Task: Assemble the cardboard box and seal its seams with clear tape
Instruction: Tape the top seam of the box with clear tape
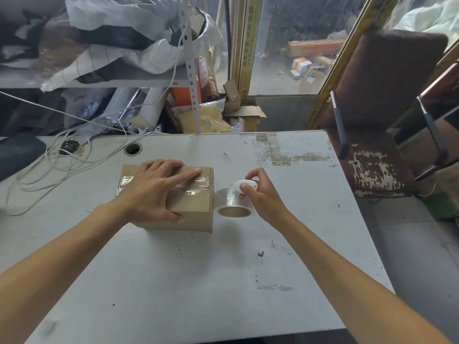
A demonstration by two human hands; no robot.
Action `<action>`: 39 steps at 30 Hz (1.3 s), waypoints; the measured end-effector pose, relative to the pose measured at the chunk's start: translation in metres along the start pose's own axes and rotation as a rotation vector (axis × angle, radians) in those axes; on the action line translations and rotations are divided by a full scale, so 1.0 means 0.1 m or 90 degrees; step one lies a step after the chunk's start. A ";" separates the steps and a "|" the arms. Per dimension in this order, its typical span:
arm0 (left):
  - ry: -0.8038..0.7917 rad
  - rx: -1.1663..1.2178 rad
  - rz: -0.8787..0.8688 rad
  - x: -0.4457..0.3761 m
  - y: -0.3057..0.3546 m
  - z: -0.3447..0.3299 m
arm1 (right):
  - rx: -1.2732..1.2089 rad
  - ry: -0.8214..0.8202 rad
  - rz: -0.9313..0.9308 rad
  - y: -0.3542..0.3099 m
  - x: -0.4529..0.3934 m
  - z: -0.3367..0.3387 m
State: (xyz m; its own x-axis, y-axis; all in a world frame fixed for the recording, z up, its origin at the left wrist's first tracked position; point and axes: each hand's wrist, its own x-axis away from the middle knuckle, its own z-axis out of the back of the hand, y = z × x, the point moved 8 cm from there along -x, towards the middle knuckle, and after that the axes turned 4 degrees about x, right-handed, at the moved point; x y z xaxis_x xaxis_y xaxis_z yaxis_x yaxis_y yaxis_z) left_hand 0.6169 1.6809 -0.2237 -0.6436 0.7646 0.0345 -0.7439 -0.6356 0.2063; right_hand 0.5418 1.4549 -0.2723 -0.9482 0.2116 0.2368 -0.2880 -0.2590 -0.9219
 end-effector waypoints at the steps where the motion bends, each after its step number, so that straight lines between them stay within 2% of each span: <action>1: 0.002 -0.001 -0.001 0.00 0.00 0.00 | 0.006 0.005 -0.007 0.01 -0.01 0.00; 12: 0.010 0.010 -0.003 0.00 0.02 0.03 | 0.071 -0.084 -0.012 -0.03 -0.09 -0.05; 18: 0.009 0.009 0.004 -0.01 0.01 0.03 | -0.004 -0.150 -0.019 -0.06 -0.01 -0.12; 26: 0.008 0.009 0.006 -0.01 0.01 0.03 | -0.035 -0.136 -0.022 -0.03 -0.01 -0.11; 32: 0.006 0.008 0.009 -0.01 0.01 0.03 | 0.010 -0.100 -0.012 0.01 -0.08 -0.14; 39: 0.009 0.009 0.006 -0.01 0.02 0.03 | -0.025 -0.141 -0.004 0.03 -0.08 -0.21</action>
State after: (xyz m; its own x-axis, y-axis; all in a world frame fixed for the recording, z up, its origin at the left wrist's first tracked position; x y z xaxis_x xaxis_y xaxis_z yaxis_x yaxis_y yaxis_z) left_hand 0.6170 1.6792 -0.2202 -0.6534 0.7567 0.0221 -0.7352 -0.6413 0.2198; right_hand 0.5515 1.4717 -0.2831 -0.9538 0.0006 0.3004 -0.2931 -0.2207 -0.9303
